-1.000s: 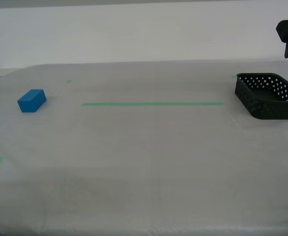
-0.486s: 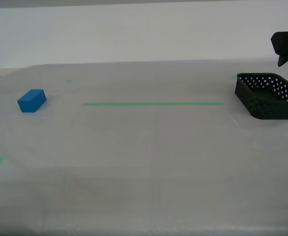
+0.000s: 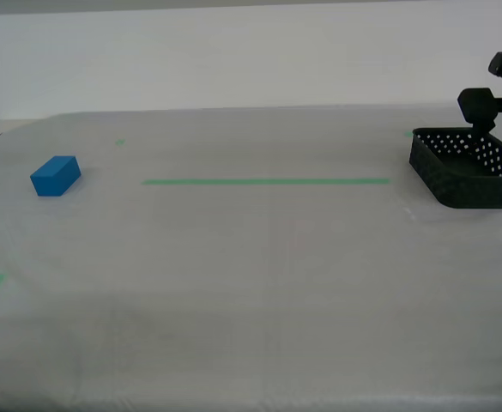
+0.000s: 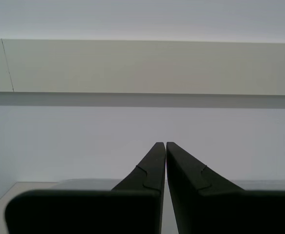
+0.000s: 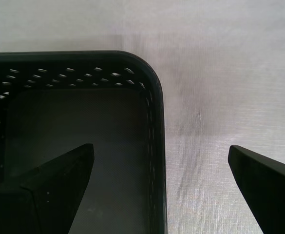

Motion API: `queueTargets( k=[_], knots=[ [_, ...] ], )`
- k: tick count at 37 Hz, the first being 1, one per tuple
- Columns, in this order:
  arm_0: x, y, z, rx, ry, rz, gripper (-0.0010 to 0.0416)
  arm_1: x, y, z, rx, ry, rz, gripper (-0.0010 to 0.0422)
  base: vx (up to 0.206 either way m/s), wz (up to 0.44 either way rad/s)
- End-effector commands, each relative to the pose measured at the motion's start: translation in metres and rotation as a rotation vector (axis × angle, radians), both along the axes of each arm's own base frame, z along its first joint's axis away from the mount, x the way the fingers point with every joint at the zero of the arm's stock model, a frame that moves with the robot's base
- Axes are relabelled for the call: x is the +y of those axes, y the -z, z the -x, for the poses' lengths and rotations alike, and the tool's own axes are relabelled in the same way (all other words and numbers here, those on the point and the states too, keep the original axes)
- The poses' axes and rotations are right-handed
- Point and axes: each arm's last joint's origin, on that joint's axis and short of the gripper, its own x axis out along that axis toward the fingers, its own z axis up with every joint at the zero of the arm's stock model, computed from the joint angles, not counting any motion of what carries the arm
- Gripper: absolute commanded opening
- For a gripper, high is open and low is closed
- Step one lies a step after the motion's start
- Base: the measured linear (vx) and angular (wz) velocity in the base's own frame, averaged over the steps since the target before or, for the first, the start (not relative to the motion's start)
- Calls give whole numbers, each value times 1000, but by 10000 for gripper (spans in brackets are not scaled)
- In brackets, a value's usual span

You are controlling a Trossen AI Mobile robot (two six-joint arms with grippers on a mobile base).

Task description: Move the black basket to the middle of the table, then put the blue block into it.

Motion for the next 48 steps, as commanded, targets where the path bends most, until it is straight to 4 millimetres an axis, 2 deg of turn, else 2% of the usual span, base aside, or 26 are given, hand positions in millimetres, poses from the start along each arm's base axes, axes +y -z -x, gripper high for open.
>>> queueTargets(
  k=[1,12,25,41,48],
  knots=[
    [-1,7,-6,9,0,0,383,0,-1,0,-6,0,-1,0,0,0],
    [-5,18,-21,-11,-4,27,346,0,-1,0,-7,-1,-1,0,0,0],
    [-5,17,-21,-17,-10,35,322,0,-1,0,-7,0,-1,0,0,0],
    [-3,22,-14,56,-12,22,393,0,-1,0,-7,-1,-1,0,0,0],
    [-1,34,-4,95,-22,19,393,0,-1,0,-7,0,-1,0,0,0]
  ],
)
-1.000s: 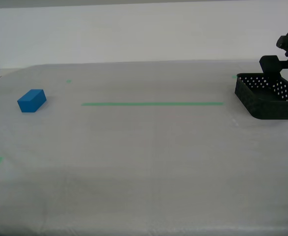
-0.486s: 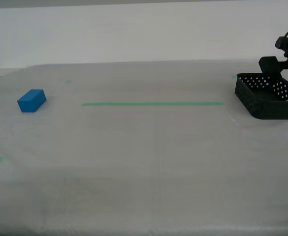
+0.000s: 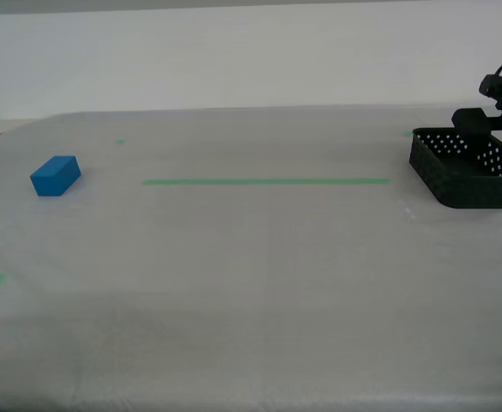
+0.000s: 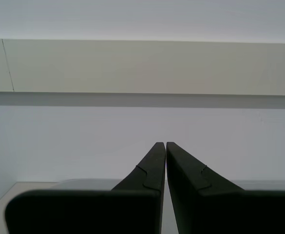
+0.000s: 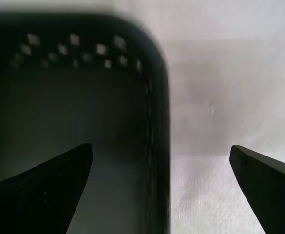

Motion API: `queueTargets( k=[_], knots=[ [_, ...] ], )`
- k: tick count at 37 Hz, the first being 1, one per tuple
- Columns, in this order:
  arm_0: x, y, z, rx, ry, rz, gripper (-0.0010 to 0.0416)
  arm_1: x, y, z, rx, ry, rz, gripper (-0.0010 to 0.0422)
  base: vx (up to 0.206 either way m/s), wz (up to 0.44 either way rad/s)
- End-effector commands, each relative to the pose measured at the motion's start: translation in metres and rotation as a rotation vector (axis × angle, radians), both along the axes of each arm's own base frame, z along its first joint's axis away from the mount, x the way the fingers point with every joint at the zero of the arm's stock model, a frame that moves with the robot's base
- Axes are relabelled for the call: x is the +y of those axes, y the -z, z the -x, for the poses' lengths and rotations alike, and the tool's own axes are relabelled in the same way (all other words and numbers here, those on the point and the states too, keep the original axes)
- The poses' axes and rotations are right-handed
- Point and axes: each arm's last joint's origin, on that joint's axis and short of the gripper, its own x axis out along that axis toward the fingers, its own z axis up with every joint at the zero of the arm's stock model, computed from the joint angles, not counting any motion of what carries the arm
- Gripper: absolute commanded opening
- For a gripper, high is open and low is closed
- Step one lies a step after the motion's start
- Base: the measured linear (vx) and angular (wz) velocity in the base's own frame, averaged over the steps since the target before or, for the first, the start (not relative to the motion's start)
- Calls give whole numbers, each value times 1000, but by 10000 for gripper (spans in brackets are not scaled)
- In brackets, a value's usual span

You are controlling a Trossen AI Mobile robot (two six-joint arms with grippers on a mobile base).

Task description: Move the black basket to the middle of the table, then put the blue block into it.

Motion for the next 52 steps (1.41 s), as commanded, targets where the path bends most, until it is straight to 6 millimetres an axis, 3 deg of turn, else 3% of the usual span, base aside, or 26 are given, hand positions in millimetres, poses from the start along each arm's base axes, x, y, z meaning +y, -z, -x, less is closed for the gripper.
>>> queueTargets(
  k=[1,13,21,52],
  knots=[
    [1,5,5,18,-8,3,391,0,-1,0,-6,-1,-1,0,0,0],
    [1,7,7,27,-10,2,382,0,-1,0,-6,0,-1,0,0,0],
    [1,8,7,31,-6,0,343,0,-1,0,-6,0,-1,0,0,0],
    [1,7,7,28,-3,-2,41,0,-1,0,-6,0,-1,0,0,0]
  ],
)
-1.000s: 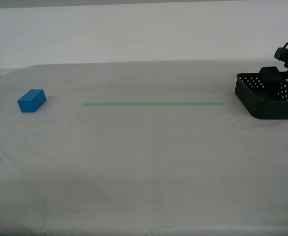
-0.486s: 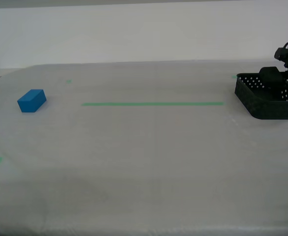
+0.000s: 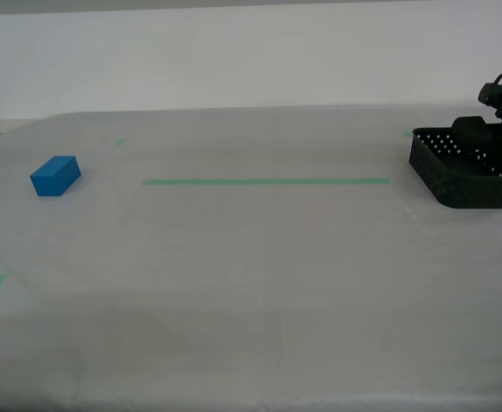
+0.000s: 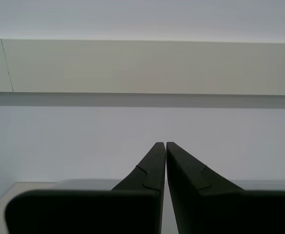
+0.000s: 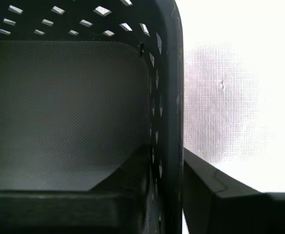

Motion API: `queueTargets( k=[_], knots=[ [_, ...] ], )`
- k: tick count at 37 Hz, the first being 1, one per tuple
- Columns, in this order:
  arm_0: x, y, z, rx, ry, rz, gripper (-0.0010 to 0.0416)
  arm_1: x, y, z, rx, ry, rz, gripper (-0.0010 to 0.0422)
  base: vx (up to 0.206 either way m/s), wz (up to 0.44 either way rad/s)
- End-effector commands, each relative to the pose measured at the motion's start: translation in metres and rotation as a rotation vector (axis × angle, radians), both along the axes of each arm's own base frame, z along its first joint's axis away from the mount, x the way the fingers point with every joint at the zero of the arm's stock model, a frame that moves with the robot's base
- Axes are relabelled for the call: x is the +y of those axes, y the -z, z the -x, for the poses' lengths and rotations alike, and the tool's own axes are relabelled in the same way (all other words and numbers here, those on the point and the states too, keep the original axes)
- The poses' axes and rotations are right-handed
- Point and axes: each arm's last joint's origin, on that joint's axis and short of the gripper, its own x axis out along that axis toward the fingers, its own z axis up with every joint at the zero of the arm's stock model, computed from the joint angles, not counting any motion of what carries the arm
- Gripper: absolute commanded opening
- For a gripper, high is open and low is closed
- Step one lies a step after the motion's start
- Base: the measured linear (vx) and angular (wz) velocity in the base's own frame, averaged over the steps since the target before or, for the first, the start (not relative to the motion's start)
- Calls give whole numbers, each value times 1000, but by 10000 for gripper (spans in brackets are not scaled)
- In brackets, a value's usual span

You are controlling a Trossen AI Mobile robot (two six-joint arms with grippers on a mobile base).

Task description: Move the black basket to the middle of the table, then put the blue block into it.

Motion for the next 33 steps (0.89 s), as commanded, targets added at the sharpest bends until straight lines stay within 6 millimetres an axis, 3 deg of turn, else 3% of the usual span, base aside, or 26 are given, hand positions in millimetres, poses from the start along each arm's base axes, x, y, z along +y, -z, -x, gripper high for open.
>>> queueTargets(
  k=[1,6,19,33],
  knots=[
    [0,0,0,0,1,1,33,0,-1,0,-6,-1,-1,0,0,0],
    [0,0,0,0,2,1,-5,0,-1,0,-6,-1,-1,0,0,0],
    [0,-4,0,-6,11,-3,-1,0,-1,0,-6,-1,-1,0,0,0],
    [3,-30,3,-54,88,-74,-1,0,-1,0,-6,0,-1,0,0,0]
  ],
)
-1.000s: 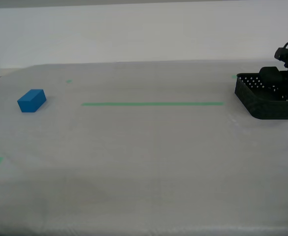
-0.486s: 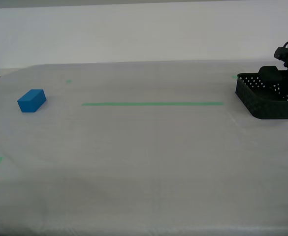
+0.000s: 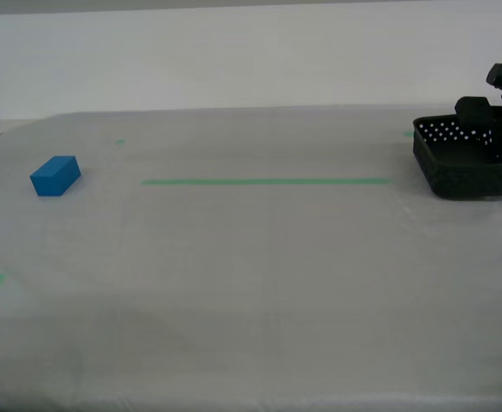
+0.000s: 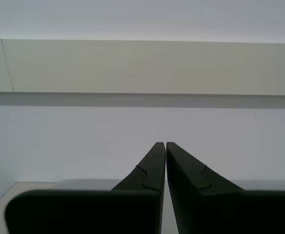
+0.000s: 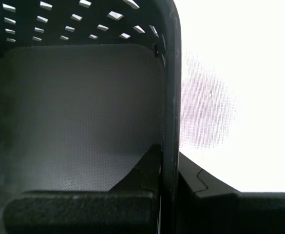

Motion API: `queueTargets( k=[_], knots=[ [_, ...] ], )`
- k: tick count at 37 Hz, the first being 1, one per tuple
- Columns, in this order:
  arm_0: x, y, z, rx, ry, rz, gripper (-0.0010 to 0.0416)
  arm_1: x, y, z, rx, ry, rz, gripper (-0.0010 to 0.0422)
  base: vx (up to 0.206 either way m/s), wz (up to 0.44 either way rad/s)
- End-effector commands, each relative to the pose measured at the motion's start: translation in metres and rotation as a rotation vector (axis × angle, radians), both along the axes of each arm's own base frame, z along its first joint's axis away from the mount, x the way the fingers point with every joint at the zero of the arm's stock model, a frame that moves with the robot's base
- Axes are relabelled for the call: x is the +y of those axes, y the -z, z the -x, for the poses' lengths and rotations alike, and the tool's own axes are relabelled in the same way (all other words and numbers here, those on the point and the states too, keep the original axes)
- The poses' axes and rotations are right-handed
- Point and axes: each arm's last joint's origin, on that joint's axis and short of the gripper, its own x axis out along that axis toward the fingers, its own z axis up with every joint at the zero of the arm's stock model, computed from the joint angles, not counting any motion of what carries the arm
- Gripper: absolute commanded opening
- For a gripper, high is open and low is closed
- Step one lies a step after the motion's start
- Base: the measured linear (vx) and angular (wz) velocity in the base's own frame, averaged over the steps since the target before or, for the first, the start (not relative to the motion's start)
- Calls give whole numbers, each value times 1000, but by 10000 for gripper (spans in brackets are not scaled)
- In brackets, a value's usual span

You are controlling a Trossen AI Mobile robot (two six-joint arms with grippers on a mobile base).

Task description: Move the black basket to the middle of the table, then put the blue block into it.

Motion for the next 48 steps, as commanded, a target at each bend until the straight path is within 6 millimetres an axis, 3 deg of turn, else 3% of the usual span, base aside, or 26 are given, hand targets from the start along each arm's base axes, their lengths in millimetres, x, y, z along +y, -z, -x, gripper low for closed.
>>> queueTargets(
  k=[1,19,30,48],
  knots=[
    [1,-7,2,-5,15,-24,-1,0,-1,0,-6,-1,-1,0,0,0],
    [18,-39,8,-37,45,-98,-1,0,-1,0,-6,0,-1,0,0,0],
    [46,-56,10,-66,5,-114,-1,0,-1,0,-6,-1,-1,0,0,0],
    [102,-58,13,-29,-40,-167,-1,0,-1,0,-6,-1,-1,0,0,0]
  ],
)
